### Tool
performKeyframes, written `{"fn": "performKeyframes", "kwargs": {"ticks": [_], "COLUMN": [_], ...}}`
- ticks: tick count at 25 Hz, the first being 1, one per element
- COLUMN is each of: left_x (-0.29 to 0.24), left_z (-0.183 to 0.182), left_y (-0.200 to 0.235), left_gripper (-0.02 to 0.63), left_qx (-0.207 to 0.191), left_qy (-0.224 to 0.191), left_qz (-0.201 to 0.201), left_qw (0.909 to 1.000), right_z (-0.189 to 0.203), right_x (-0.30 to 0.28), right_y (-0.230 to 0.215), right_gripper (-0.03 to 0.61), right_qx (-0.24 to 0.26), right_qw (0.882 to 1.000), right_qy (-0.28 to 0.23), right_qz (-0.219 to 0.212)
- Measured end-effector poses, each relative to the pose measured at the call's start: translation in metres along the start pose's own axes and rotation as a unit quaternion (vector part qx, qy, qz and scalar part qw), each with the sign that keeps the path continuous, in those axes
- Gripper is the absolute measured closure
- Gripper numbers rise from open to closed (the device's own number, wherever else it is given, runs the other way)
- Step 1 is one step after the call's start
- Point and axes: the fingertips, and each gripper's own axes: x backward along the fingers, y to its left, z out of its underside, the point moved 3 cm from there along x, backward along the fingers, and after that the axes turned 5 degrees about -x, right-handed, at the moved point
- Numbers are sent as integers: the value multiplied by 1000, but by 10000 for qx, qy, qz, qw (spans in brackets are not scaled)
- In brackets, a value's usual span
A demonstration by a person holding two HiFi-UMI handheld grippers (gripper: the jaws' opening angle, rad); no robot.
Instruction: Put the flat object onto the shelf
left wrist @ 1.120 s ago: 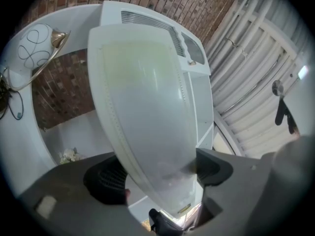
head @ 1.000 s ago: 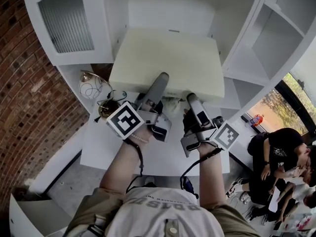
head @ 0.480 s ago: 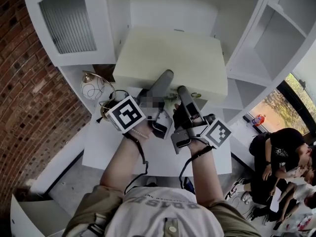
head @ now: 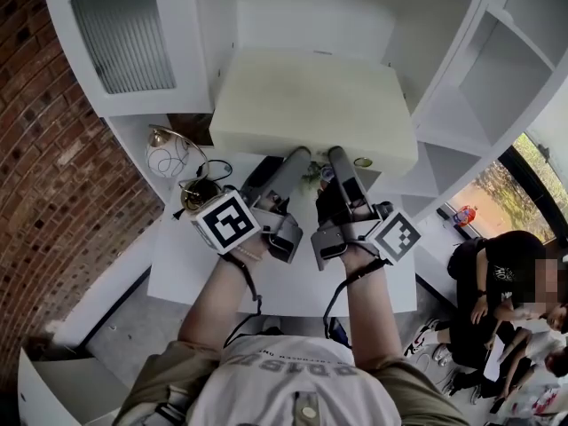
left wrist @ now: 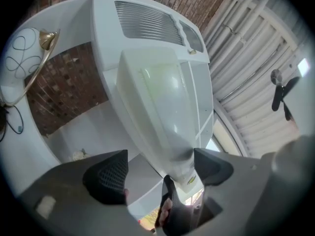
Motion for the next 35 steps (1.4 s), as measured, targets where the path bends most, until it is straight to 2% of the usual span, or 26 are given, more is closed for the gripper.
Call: {"fn": "performKeyframes", "kwargs": {"ticks": [10,35], "left_x": [-11,-60], "left_z": [-9,-14], "left_y": [15,44], "left_gripper": [176,176], "left_qx": [-21,-18], "left_qy": [-55,103], "left_qz": [-277,-486], "left_qw": [9996,9988], "right_z": [-6,-42], "right_x": [-14,-40], "right_y": [-7,-48], "right_gripper": [293,291], "right_qx": [131,204], "right_qw": [9999,9977], "right_qy": [-46,-344], "right_qz": [102,551]}}
